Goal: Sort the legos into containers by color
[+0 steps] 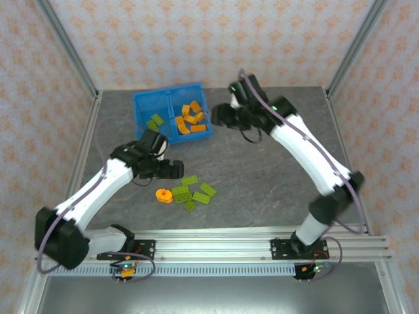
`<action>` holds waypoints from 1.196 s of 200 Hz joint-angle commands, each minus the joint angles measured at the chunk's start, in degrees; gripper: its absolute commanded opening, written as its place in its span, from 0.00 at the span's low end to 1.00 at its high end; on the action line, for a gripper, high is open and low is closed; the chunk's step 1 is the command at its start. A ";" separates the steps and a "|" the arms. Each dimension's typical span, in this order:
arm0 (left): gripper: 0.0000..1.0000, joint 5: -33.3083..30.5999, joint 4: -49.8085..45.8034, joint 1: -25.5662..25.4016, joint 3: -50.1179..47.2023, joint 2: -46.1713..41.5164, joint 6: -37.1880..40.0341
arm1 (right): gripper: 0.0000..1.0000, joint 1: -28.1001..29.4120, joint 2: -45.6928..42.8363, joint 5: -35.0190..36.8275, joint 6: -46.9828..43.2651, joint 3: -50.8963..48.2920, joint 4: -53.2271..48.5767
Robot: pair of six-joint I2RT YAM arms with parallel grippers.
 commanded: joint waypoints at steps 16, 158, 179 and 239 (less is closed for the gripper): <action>1.00 4.44 6.95 -1.21 1.05 9.66 -6.51 | 0.75 -1.16 -14.83 7.73 7.67 -19.84 -0.25; 0.91 7.15 5.49 -4.04 11.79 34.29 -12.20 | 0.83 -1.38 -26.50 13.91 12.26 -29.88 -0.51; 0.89 7.77 3.46 -5.09 13.73 38.13 -10.93 | 0.83 -1.40 -26.74 9.93 11.16 -30.57 -0.13; 0.71 5.29 -0.55 -6.70 16.13 43.33 -9.65 | 0.78 -1.26 -26.05 -14.64 2.00 -33.95 -9.58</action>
